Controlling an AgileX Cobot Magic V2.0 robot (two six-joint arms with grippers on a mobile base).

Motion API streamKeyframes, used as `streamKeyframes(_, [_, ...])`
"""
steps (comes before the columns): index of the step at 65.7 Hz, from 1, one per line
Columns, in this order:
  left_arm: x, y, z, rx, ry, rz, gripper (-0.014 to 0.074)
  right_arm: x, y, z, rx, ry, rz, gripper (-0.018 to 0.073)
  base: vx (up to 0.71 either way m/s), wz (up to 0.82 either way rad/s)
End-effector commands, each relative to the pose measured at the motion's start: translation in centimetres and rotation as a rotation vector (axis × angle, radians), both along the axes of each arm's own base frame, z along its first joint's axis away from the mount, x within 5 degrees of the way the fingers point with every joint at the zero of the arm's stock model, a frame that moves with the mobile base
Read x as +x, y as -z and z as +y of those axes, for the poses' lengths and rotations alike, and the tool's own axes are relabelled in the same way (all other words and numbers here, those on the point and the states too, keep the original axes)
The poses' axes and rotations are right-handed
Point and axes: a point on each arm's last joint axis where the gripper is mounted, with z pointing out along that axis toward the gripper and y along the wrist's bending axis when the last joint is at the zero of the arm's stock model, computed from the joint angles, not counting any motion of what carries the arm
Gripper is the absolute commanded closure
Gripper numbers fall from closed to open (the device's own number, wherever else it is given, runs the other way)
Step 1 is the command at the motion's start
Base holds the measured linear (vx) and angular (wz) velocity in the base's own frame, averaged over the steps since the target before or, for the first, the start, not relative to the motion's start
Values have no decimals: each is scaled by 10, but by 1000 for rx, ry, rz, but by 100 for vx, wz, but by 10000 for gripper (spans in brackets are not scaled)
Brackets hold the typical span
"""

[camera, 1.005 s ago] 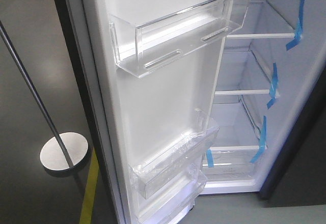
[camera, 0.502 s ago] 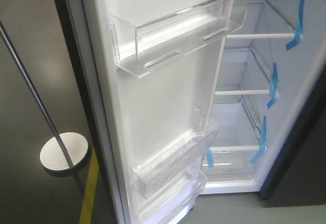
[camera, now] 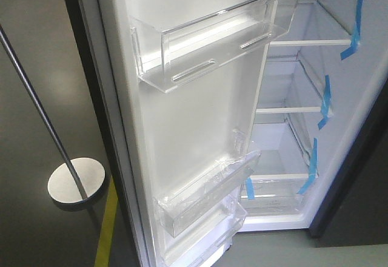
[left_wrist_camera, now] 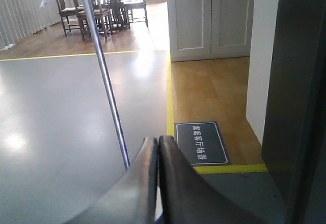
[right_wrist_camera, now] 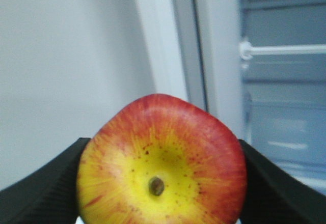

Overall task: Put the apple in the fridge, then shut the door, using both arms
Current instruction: 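Stop in front of the refrigerator shelves, holding the apple, then raise the right gripper with the apple over the upper door bin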

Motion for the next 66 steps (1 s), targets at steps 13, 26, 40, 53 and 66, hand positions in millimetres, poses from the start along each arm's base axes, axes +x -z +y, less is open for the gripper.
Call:
streamKeyframes(13, [-1,-13,-1,2,17,-98,602,13,-12,20,89,-260,-220,363,0,0])
streamKeyframes(26, [-1,-13,-1,2,17,-98,602,34,6,26,129,-352,-188,360,0,0])
streamKeyframes(40, [-1,-13,-1,2,17,-98,602,44,19,29,116,-386,-159,356,0,0])
streamKeyframes(53, [-1,-13,-1,2,17,-98,602,43,18,30,100,-399,-171,356,0,0])
streamKeyframes(66, [-1,-13,-1,2,17,-98,602,37,1,31,84,-433,-221,356,0,0])
